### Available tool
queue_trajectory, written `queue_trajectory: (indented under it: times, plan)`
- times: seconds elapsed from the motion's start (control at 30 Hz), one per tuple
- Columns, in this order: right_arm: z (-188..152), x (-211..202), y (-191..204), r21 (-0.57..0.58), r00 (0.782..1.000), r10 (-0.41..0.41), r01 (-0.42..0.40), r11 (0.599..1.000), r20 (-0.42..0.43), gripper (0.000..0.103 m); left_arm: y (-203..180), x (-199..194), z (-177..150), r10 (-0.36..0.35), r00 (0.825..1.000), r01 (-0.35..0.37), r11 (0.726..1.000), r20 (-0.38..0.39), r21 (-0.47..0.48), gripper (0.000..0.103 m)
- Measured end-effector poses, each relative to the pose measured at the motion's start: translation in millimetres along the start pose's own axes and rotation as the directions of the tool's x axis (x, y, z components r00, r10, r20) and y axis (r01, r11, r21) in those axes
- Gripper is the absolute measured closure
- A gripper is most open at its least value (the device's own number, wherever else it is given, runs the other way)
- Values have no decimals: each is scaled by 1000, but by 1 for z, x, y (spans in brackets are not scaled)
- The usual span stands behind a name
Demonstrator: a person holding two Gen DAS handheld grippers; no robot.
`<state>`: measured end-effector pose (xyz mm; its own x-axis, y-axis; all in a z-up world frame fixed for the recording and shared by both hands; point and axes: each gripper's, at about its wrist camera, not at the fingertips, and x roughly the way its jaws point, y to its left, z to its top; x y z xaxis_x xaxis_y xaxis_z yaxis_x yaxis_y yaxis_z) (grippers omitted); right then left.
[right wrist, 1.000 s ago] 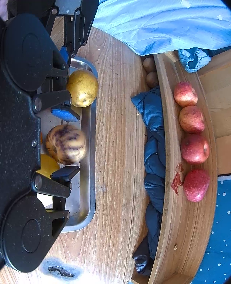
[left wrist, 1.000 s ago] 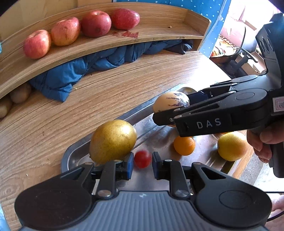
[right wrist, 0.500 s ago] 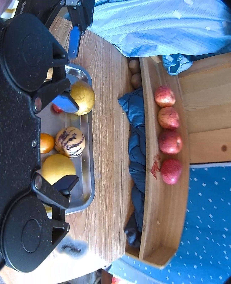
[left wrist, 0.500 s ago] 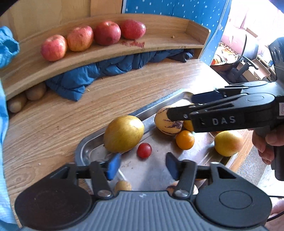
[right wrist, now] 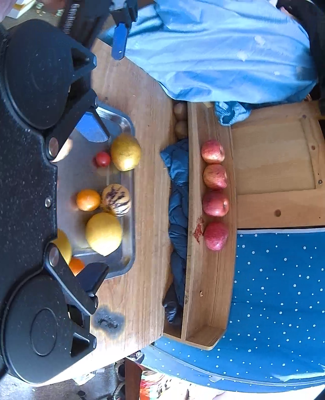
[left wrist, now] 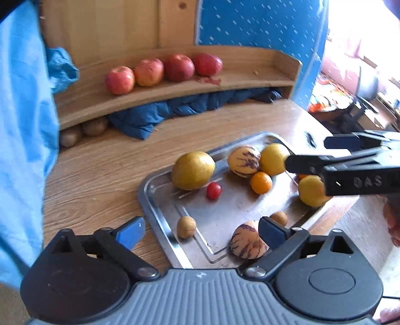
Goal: Organize fruits
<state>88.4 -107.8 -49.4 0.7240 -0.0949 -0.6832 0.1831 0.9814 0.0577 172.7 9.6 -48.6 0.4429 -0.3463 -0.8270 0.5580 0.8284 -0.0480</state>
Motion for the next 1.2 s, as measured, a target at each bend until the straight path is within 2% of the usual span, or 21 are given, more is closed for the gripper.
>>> queue_trajectory:
  times: [0.23,0.37,0.77,1.2]
  plan:
    - [-31,-30,-14,-25,999,20,-20,999,-28,1,-15,-23,-18,118,992,-110,980,40,-163,1]
    - [-50,-40,-20,-38,997,42,-44,998,-58,1,-31,-33,-38,178,983,-167,965,37,-204,1]
    - [-66,-59,-35,-37,995,67,-70,997,-71,1,-71,-50,-80,221,975,-213,940,1,-268,1]
    - [-65,-63,-39,-47,994,94,-97,994,-58,1,-87,-58,-83,243,970,-231,933,9,-277,1]
